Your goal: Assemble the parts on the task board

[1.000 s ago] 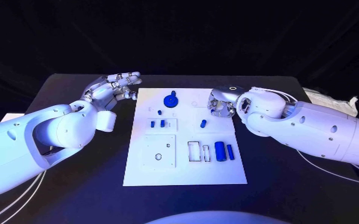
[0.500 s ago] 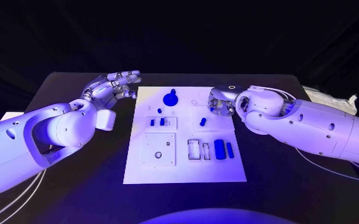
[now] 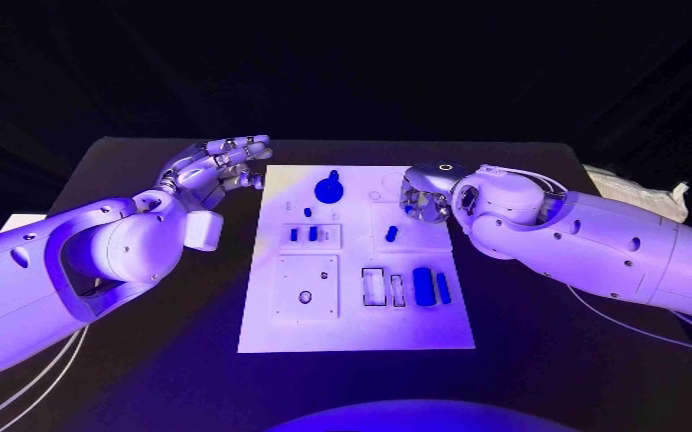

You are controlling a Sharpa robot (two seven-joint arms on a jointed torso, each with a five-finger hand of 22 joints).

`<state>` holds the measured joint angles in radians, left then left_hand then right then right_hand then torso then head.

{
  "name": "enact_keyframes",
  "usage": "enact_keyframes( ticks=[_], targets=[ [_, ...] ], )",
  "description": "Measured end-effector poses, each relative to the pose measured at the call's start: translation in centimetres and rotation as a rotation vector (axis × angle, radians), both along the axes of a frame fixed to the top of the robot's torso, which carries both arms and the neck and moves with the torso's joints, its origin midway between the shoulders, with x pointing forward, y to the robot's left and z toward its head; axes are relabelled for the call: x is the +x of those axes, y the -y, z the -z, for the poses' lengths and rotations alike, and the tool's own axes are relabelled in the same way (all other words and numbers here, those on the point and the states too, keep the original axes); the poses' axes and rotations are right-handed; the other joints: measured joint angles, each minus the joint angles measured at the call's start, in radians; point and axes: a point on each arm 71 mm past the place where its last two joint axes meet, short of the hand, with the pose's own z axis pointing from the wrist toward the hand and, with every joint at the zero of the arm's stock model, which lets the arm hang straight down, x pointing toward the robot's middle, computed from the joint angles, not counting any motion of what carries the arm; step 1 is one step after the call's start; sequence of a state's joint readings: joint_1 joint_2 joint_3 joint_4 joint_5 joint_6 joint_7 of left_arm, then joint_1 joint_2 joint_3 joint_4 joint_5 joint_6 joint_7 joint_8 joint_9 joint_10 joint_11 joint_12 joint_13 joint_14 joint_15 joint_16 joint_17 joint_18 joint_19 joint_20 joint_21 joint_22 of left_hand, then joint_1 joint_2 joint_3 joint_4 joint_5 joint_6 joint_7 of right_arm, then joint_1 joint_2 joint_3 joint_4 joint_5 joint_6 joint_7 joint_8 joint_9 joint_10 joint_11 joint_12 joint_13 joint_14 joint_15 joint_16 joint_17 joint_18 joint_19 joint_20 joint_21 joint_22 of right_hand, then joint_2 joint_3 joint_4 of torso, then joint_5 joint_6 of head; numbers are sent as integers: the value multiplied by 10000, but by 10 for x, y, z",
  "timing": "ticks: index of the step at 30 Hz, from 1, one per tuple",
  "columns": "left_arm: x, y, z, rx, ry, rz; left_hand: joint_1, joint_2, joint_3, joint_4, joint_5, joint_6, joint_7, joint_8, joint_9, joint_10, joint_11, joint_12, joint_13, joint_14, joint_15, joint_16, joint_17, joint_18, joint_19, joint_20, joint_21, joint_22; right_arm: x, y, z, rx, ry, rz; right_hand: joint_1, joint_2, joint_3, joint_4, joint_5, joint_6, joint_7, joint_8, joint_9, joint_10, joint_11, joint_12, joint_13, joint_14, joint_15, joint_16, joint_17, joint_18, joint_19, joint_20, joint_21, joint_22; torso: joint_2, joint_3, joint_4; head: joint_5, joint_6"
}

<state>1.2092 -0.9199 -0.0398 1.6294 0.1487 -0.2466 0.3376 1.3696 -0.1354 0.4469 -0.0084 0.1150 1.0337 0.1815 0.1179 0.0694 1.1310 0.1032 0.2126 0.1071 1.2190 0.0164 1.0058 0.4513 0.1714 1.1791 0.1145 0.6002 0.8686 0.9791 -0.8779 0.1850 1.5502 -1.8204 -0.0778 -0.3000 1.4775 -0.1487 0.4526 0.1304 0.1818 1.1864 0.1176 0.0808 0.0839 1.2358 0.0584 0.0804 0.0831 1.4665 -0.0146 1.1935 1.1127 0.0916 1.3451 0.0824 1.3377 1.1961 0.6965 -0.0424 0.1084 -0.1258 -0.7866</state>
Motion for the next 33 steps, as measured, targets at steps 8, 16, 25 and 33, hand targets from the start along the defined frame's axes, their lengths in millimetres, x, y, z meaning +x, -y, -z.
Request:
enact_keyframes(
  ticks=[8,16,25,33],
  targets=[
    [0,1,0,26,-6,27,0,0,-28,-28,0,0,0,0,0,-41,33,0,-1,-37,33,0,-12,0,0,0,0,0,-3,-2,0,311,222,47,-110,109,183,-174,-172,94,8,5,53,126,-20,-58,-108,0,0,63,5,0,71,0,73,153,-11,-3,42,-17,-33],
    [1,1,1,80,-12,34,30,30,-28,-28,0,-71,1,0,0,-75,3,42,3,-76,3,0,-24,-1,0,0,-38,-9,-6,-3,-12,761,623,26,-118,115,277,-268,-197,116,-14,21,91,199,-23,-92,-146,0,1,92,14,0,70,0,112,200,-22,-3,26,13,-27],
    [2,2,2,255,34,150,78,78,-56,-56,0,-71,1,56,0,-93,21,119,25,-77,4,0,-33,-2,0,0,-41,-9,-17,-13,-31,1365,1142,-307,-130,102,333,-325,-201,115,-14,21,92,197,-21,-117,-168,0,1,92,14,0,70,0,150,214,-46,5,6,48,-12],
    [4,2,3,363,56,176,78,78,-56,-56,0,-71,0,55,1,-110,38,119,24,-91,18,0,-37,-1,0,0,-41,-9,-32,-36,-42,2094,1225,-889,-128,103,374,-366,-233,114,-14,18,91,196,-19,-119,-183,0,1,92,13,1,69,1,149,230,-48,3,35,249,17]
  ],
)
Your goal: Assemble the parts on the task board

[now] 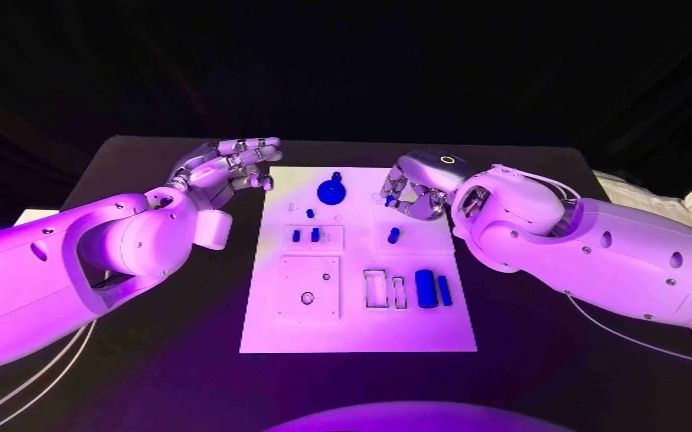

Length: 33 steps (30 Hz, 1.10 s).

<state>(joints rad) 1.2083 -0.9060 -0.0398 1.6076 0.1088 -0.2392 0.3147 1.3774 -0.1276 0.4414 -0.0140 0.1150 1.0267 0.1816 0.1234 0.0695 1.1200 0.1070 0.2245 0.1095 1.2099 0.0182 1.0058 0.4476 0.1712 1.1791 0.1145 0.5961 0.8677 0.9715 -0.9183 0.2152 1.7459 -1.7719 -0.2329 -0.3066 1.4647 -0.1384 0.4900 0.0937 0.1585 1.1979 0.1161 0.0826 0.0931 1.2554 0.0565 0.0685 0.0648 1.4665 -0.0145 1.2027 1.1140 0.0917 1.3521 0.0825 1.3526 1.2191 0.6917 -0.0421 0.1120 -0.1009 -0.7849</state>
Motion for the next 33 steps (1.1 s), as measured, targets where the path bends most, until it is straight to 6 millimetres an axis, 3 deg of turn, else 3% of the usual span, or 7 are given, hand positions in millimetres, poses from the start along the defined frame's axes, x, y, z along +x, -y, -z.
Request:
enact_keyframes(
  ticks=[8,17,24,33],
  targets=[
    [1,5,2,9,-6,87,0,0,0,0,0,0,0,0,0,0,0,0,-1,-1,1,0,1,0,0,0,0,-9,-24,-40,5,839,-394,-1034,1,0,45,-46,-24,-2,1,-2,-4,-1,1,-37,2,0,0,0,-1,0,0,0,-7,-1,12,-12,8,430,-60],
    [0,10,5,-13,-73,166,0,0,0,0,0,0,0,-1,0,1,0,0,-1,-2,2,0,1,0,0,0,0,-9,-43,-78,38,1297,-1281,-1817,1,-1,97,-99,43,-45,20,-4,28,-6,6,-57,-1,0,0,0,-50,0,0,0,-8,-36,18,-22,24,881,-206],
    [-1,11,6,-26,-94,200,0,0,-28,-28,0,0,0,-1,0,-35,-36,41,-2,-2,3,0,-9,0,0,0,0,-8,-48,-91,55,1209,-1659,-2113,1,-2,122,-125,81,-12,56,-33,30,-38,39,-58,-2,0,0,0,-50,1,-1,0,-8,-45,32,-36,81,986,-293],
    [-1,12,6,-34,-99,219,0,0,-27,-27,0,0,0,-2,0,-35,-36,41,-3,-2,4,0,-8,0,0,0,0,-8,-47,-93,64,927,-1791,-2154,1,-2,122,-125,81,-14,56,-59,25,-55,56,-77,-3,0,1,0,-60,1,-1,0,-9,-45,37,-39,93,1092,-379]
  ],
)
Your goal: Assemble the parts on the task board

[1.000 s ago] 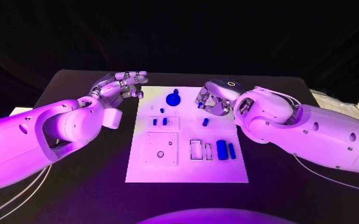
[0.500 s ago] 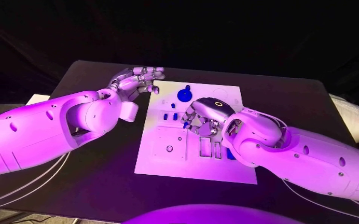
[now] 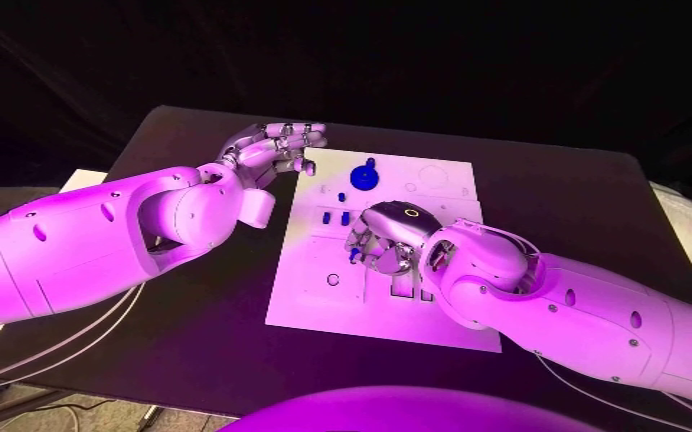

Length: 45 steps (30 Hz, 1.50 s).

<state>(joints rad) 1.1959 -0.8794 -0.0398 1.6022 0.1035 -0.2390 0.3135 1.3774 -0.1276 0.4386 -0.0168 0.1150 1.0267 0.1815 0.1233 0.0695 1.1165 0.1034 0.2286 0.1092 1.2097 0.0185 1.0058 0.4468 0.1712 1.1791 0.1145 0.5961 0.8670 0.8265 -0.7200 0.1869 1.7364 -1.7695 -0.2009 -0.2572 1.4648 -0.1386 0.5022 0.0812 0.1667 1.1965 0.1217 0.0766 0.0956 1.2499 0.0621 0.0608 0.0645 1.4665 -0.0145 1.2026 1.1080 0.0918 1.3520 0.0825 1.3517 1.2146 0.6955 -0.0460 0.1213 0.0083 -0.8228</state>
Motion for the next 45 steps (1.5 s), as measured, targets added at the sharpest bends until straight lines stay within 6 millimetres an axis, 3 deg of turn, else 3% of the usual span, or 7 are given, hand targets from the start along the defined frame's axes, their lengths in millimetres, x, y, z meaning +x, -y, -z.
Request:
enact_keyframes(
  ticks=[17,45],
  targets=[
    [1,0,1,9,-28,3,0,0,0,0,0,0,0,0,0,0,0,0,-1,-1,1,0,1,0,0,0,0,1,0,0,2,-329,163,-66,0,-1,-1,1,-3,-4,-1,-41,-18,-18,18,-14,-2,0,0,0,10,0,0,0,-1,22,-4,10,-1,87,-113],
    [1,0,2,25,-69,9,0,0,1,1,0,0,0,-1,0,-35,36,0,-3,-16,17,0,-6,1,0,0,0,2,0,-2,5,-605,4,-165,-169,-76,-3,2,-20,-24,54,-37,5,-37,39,30,9,0,0,0,-6,0,-1,0,-1,20,-12,-2,16,86,-253]
  ],
)
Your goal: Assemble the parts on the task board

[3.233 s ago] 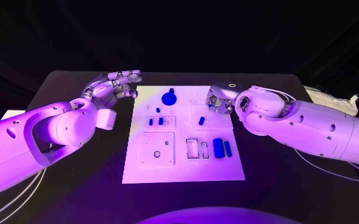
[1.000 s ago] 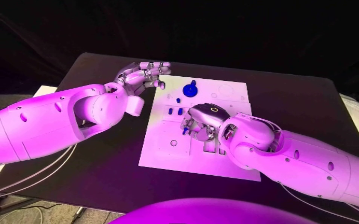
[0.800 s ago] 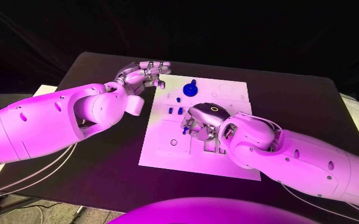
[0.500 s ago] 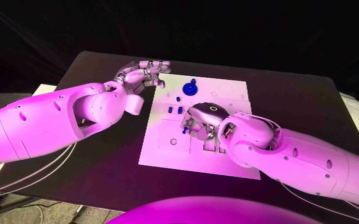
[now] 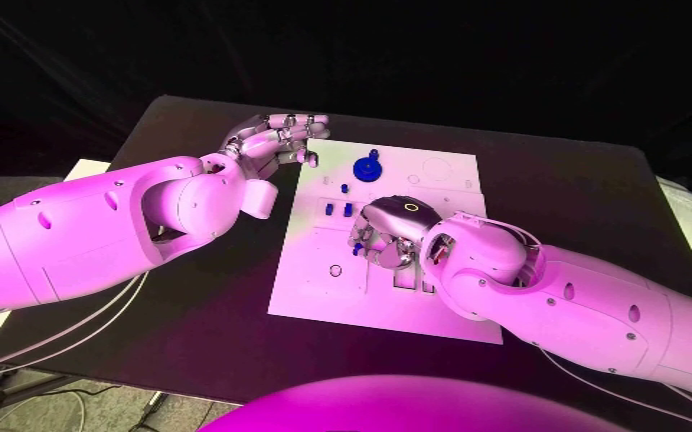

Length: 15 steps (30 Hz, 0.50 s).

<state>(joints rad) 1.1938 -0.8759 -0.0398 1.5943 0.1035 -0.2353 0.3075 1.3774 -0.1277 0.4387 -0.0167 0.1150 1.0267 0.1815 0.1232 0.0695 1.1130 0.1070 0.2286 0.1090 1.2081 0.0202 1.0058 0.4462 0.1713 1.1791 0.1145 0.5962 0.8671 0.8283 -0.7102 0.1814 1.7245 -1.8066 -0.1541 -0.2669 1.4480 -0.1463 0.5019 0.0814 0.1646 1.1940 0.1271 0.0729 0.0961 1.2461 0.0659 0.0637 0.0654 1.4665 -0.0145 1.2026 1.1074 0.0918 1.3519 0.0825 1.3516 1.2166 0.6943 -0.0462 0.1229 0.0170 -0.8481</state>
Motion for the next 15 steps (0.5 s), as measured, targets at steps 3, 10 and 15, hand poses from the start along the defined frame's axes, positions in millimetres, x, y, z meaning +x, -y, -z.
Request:
enact_keyframes(
  ticks=[3,10,15],
  targets=[
    [0,0,0,-1,-2,4,0,0,0,0,0,0,0,0,0,0,0,0,0,0,0,0,0,-1,0,0,0,0,0,-1,1,-26,-14,7,-174,-11,-15,-16,3,-144,102,-51,0,-163,81,18,-5,0,0,0,0,1,-15,15,0,-20,0,-1,-3,1,-4],
    [0,0,0,-2,-10,16,0,0,0,0,0,0,0,0,0,0,0,0,0,-1,1,0,1,-1,0,0,0,-2,0,-2,4,-71,-34,25,-545,-287,-273,25,95,-637,201,-87,-117,-750,153,52,51,13,129,-109,-271,1,-220,220,-150,-312,-1,-1,1,-7,-23],
    [0,0,0,6,-20,12,0,0,0,0,0,0,0,0,0,1,-1,0,0,-1,1,0,1,-1,0,0,0,-10,0,-3,5,19,7,49,-637,-379,-582,-27,-24,-1243,317,-89,-256,-1475,199,40,-31,5,225,-574,-813,2,-668,342,-641,-1006,-7,-2,8,-7,-35]
  ],
)
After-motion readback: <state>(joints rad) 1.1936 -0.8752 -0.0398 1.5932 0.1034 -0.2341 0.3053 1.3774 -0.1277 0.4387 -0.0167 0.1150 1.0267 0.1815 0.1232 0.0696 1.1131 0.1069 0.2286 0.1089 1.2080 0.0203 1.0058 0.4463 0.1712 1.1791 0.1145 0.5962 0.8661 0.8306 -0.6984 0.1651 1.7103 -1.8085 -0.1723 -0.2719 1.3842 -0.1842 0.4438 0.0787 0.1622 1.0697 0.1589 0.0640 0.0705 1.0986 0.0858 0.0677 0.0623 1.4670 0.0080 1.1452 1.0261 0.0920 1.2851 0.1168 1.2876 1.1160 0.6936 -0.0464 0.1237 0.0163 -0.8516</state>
